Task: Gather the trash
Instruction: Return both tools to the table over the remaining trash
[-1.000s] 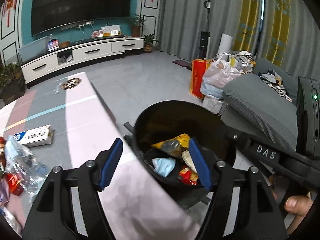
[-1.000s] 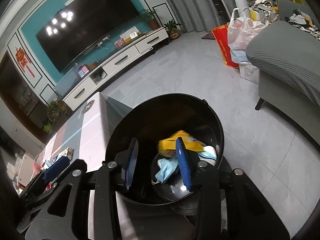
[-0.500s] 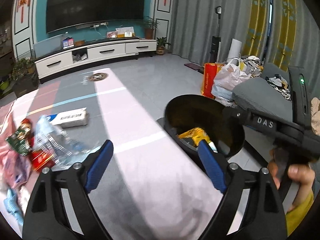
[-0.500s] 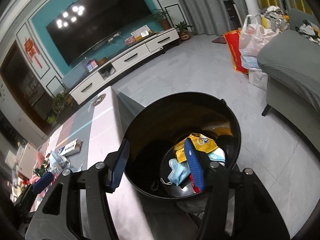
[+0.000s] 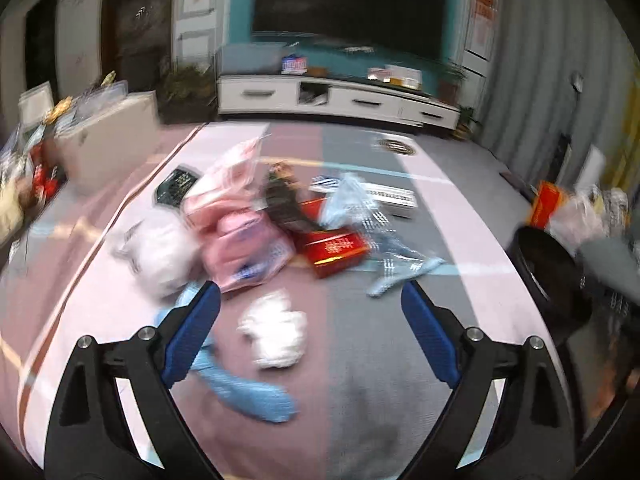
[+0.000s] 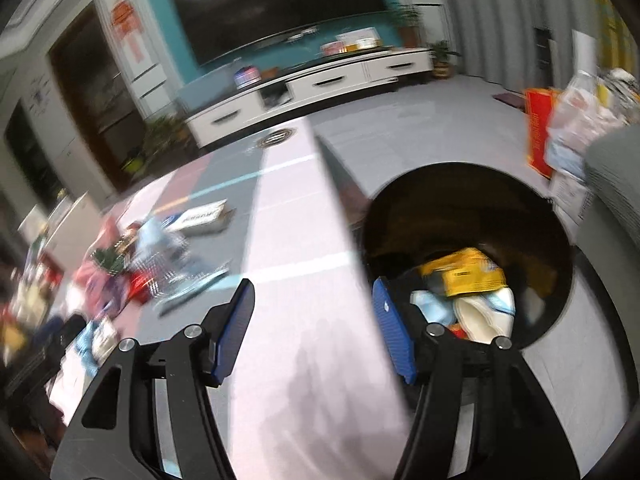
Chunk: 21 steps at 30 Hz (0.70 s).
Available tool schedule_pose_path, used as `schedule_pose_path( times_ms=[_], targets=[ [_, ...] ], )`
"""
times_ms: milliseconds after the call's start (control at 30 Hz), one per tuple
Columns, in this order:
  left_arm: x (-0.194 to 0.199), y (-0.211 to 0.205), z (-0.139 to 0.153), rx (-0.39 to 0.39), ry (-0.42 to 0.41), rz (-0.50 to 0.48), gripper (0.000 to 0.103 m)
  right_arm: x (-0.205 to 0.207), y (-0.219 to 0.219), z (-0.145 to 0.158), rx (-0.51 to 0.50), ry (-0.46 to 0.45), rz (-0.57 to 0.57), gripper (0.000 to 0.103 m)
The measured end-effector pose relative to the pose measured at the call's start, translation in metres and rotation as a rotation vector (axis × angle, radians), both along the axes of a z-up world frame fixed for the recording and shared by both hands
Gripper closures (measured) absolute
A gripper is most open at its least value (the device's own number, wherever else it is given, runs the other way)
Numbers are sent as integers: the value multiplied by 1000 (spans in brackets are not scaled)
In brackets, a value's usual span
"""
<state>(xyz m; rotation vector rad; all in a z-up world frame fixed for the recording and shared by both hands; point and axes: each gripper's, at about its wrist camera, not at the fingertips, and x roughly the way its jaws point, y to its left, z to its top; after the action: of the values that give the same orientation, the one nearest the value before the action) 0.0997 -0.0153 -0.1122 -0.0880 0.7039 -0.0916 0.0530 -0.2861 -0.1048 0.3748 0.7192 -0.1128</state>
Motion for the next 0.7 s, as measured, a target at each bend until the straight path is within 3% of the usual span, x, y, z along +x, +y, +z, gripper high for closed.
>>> schedule_pose_path(
  times_ms=[233, 367, 567, 633, 700],
  targets=[
    [8, 59, -18, -48, 117, 86, 7, 20, 66, 1, -7, -8, 186, 37],
    [10, 75, -30, -21, 139, 131, 7, 30, 104, -2, 6, 0, 309, 37],
    [13, 88, -45, 3, 167, 160, 7, 44, 139, -9, 58, 25, 397, 37],
    [14, 89, -49, 13, 172, 153, 9, 50, 147, -11, 72, 33, 409, 37],
    [15, 87, -51, 33, 170, 151, 18, 56, 154, -15, 108, 42, 425, 37]
  ],
)
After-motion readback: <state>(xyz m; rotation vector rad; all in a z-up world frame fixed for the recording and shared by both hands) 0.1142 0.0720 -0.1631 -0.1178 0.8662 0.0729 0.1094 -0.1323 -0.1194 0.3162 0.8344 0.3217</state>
